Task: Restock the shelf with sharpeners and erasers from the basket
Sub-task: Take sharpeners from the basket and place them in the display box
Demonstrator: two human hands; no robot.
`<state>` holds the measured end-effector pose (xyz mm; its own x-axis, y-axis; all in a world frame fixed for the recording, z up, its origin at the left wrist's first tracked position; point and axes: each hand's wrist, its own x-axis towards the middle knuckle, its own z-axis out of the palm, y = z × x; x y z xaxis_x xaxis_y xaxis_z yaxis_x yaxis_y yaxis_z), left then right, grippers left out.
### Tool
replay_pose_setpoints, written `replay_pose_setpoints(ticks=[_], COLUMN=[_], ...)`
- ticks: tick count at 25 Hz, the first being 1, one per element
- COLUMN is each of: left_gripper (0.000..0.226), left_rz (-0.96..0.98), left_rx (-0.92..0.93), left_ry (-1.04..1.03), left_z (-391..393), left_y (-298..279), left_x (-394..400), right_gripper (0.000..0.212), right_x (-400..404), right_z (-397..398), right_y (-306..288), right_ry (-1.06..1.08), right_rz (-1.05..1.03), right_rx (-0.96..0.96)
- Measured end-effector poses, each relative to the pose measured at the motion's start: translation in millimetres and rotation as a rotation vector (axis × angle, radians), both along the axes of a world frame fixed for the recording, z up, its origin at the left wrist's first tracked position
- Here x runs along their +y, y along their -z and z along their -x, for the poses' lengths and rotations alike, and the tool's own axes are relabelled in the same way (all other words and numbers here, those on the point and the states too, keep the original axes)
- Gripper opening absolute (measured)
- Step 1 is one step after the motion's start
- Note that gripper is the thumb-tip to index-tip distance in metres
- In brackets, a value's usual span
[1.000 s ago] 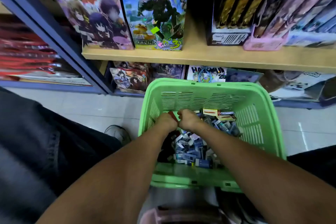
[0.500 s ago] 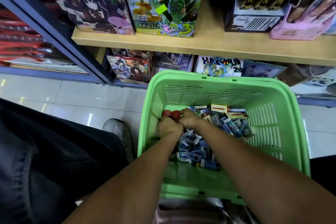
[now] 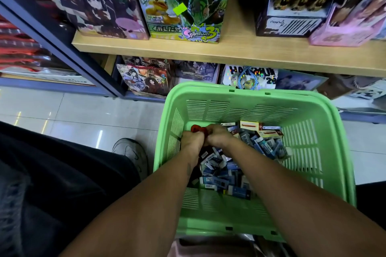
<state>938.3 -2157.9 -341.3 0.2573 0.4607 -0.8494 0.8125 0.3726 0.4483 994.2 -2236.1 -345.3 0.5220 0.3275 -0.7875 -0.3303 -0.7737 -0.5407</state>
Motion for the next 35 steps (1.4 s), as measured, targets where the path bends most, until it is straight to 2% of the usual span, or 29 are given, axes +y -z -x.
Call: replay_pose_setpoints(ticks=[5, 8, 13, 18, 23, 29, 33, 35], left_gripper=[0.033, 0.038, 0.046, 0.044, 0.055, 0.041, 0.034, 0.045], left_rz=[0.097, 0.133, 0.166, 0.235, 0.276, 0.233, 0.166, 0.164], left_rx=[-0.091, -0.229, -0.399, -0.476, -0.567, -0.737, -0.79, -0.806], left_ry=[-0.142, -0.206, -0.138, 0.053, 0.229, 0.38, 0.417, 0.46], left_z=[4, 6, 6, 7, 2, -4, -6, -4], left_y=[5, -4, -50, -99, -160, -243, -295, -323], left_x=[0, 2, -6, -15, 19, 76, 98, 111], right_gripper=[0.033, 0.041, 0.034, 0.042, 0.038, 0.036, 0.03, 0.024], right_x=[-8, -21, -37, -64, -68, -42, -20, -8], right_z=[2, -5, -20, -42, -50, -42, -33, -28], right_y=[-4, -10, -46, -106, -173, -258, -306, -331], right_ry=[0.143, 0.168, 0.161, -0.003, 0.058, 0.099, 0.093, 0.08], right_rz=[-0.16, -0.296, -0.433, -0.418, -0.555, -0.774, -0.84, -0.819], right_rx=[0.078, 0.131, 0.239, 0.365, 0.303, 0.254, 0.119, -0.039])
